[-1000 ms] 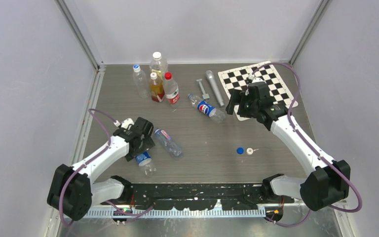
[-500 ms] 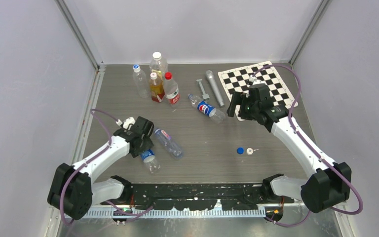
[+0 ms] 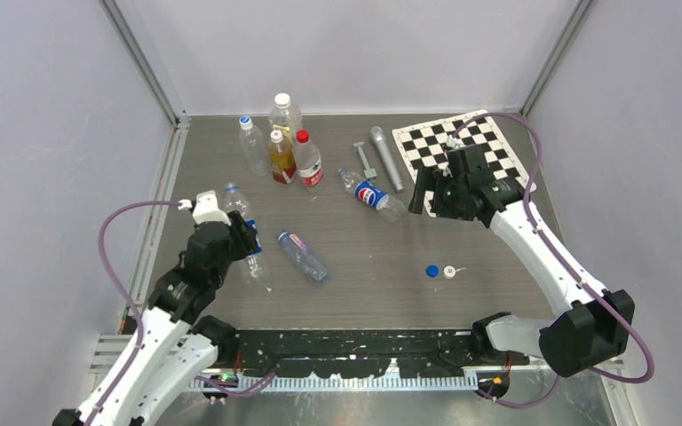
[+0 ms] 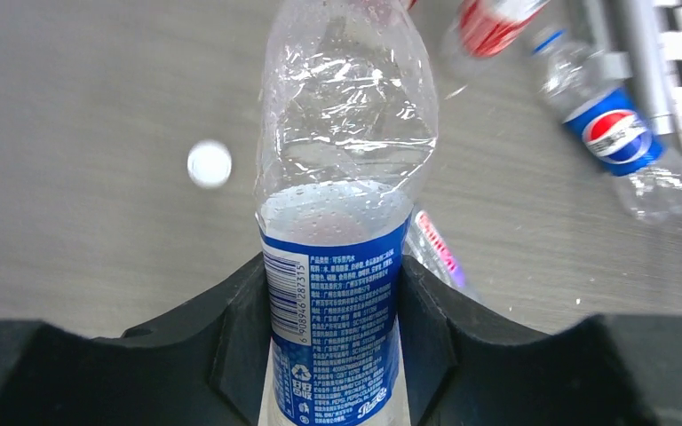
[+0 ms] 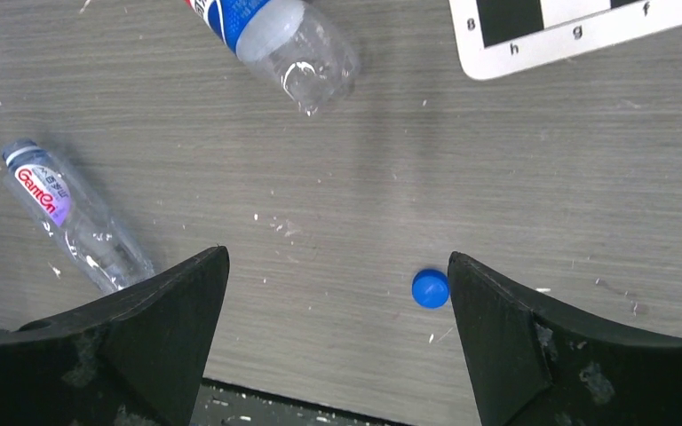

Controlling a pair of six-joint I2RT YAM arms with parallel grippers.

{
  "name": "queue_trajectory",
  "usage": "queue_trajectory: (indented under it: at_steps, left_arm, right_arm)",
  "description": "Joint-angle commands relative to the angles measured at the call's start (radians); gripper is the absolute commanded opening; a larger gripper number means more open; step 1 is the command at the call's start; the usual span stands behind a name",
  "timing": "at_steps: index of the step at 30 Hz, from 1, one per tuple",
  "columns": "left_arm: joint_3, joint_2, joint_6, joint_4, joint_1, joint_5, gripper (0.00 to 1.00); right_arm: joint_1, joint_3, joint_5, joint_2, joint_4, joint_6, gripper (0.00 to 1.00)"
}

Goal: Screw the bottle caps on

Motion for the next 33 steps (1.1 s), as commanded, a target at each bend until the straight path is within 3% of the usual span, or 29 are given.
queue_trajectory:
  at_steps: [1, 10, 12, 22, 33]
  left_arm:
    - [-0.018, -0.101, 0.314, 0.223, 0.006, 0.058, 0.40]
    - [-0.085, -0.210, 0.640, 0.495, 0.006, 0.376, 0.41]
    - [-0.108, -0.216, 0.687, 0.575, 0.006, 0.469, 0.36]
    - [-0.123, -0.106, 0.671, 0.755, 0.006, 0.839, 0.36]
    - [-0.166, -0.037, 0.653, 0.903, -0.003, 0.956, 0.40]
  right_arm:
    - [-0.003, 0.044, -0.031, -0.012, -0.103, 0.035, 1.00]
    - [-0.003, 0.045, -0.105, 0.007, -0.275, 0.069, 0.99]
    - [-0.001, 0.003, -0.114, -0.013, -0.262, 0.106, 1.00]
    - [0.019, -0.237, -0.091, -0.121, -0.150, 0.299, 0.90]
    - [0.043, -0.358, 0.045, -0.081, -0.090, 0.430, 0.65]
